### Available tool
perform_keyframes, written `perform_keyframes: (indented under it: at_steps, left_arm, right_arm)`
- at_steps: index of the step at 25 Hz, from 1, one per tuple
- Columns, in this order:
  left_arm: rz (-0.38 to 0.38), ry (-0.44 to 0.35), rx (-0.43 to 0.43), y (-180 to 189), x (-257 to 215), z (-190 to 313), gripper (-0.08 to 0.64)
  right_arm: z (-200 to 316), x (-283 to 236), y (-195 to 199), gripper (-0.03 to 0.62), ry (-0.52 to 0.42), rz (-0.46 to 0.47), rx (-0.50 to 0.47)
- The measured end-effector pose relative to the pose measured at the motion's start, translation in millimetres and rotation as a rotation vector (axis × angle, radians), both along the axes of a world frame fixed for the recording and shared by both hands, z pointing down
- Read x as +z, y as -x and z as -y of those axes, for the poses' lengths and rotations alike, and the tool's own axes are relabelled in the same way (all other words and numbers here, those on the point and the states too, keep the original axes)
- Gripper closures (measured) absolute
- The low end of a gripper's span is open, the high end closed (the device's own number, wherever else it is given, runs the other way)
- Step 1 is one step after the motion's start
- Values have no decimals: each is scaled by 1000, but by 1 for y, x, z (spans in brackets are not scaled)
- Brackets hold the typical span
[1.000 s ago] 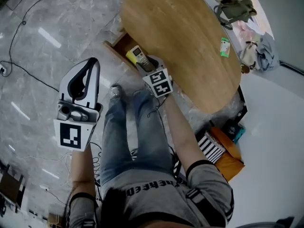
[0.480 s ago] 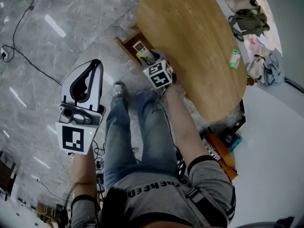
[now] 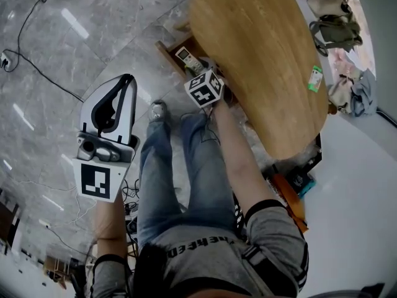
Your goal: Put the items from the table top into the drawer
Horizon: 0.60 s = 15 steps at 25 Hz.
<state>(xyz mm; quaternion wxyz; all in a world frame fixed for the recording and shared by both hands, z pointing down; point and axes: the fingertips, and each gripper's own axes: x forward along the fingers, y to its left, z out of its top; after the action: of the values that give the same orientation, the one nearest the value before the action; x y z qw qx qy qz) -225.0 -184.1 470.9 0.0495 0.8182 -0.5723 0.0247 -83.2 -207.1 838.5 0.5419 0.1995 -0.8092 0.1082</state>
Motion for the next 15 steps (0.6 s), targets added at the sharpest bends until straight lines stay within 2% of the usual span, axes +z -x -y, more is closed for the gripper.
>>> perform_keyframes:
  at_steps: [15]
  left_arm:
    - [3, 20, 3, 21, 17, 2, 548]
  right_arm:
    - [2, 32, 5, 394, -17, -187, -70]
